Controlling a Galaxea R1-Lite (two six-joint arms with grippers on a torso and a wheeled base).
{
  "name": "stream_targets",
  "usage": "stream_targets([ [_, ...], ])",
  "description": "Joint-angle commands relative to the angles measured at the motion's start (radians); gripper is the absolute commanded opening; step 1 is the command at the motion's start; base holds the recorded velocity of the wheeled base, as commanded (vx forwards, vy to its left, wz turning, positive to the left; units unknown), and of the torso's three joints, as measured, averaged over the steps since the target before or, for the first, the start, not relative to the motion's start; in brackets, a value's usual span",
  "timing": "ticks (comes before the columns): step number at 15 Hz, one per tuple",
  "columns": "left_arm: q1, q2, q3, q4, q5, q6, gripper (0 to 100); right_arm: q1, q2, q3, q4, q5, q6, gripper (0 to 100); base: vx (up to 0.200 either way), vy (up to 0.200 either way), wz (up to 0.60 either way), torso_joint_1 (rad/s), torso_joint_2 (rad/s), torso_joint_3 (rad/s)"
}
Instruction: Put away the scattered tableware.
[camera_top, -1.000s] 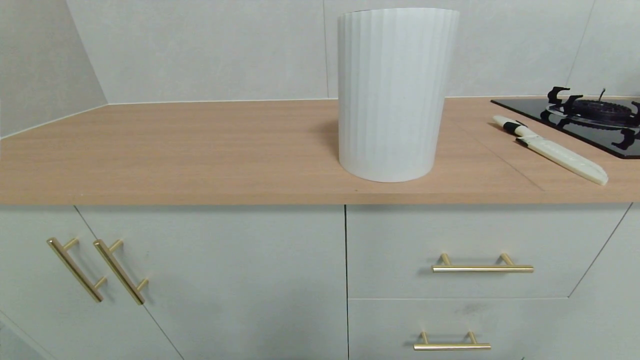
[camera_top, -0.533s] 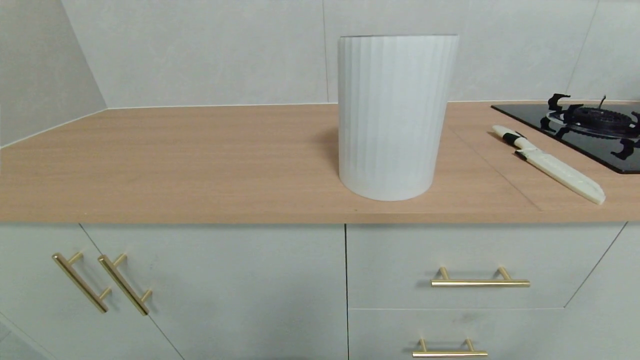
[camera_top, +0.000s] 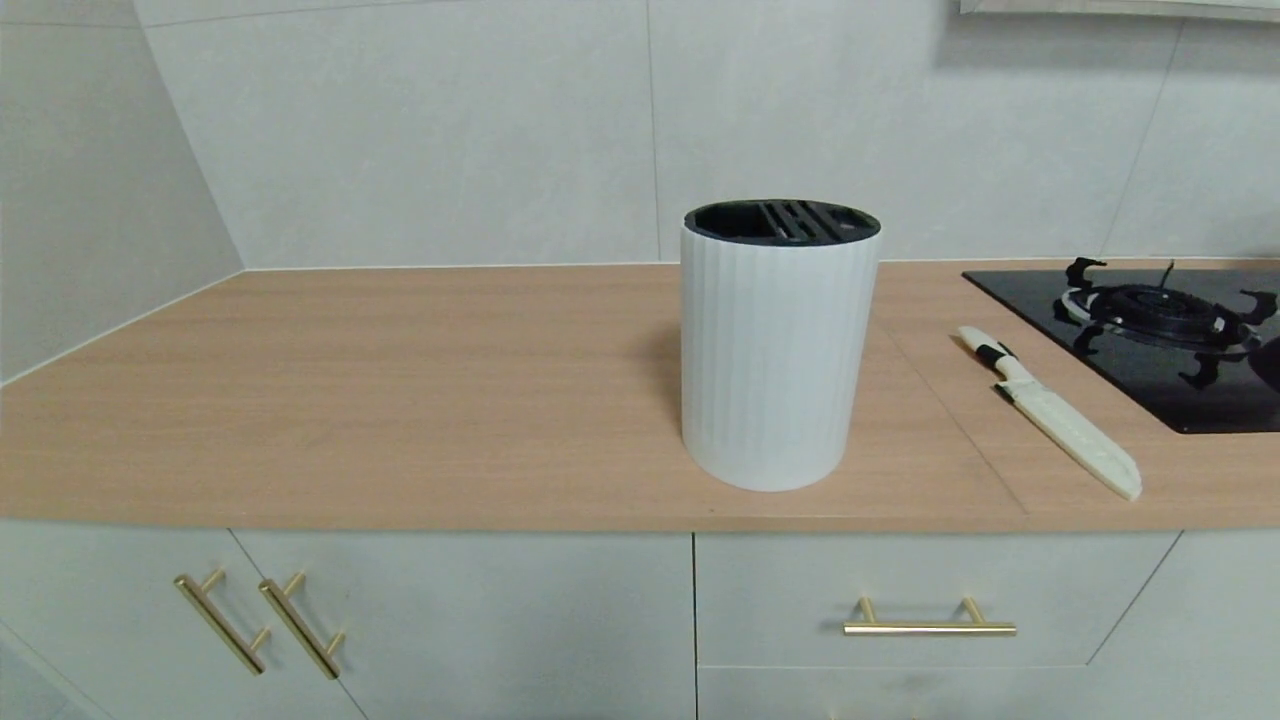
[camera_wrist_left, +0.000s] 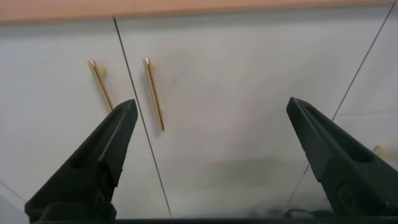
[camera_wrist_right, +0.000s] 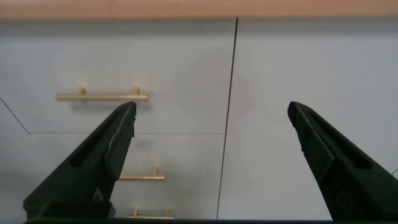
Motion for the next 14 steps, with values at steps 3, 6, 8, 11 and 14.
stream_targets([
  [3,0.000,0.000,0.000,0.000,0.000,0.000,100,0.000,0.000,0.000,0.000,0.000,-0.001,100,0.000,0.000,0.00,0.196,-0.48,-0.282],
  [6,0.000,0.000,0.000,0.000,0.000,0.000,100,0.000,0.000,0.000,0.000,0.000,-0.001,100,0.000,0.000,0.00,0.216,-0.49,-0.274],
  [8,0.000,0.000,0.000,0.000,0.000,0.000,100,0.000,0.000,0.000,0.000,0.000,-0.001,100,0.000,0.000,0.00,0.224,-0.51,-0.283],
  [11,0.000,0.000,0.000,0.000,0.000,0.000,100,0.000,0.000,0.000,0.000,-0.001,-0.001,100,0.000,0.000,0.00,0.232,-0.52,-0.281],
  [14,0.000,0.000,0.000,0.000,0.000,0.000,100,0.000,0.000,0.000,0.000,0.000,-0.001,100,0.000,0.000,0.00,0.246,-0.54,-0.292],
])
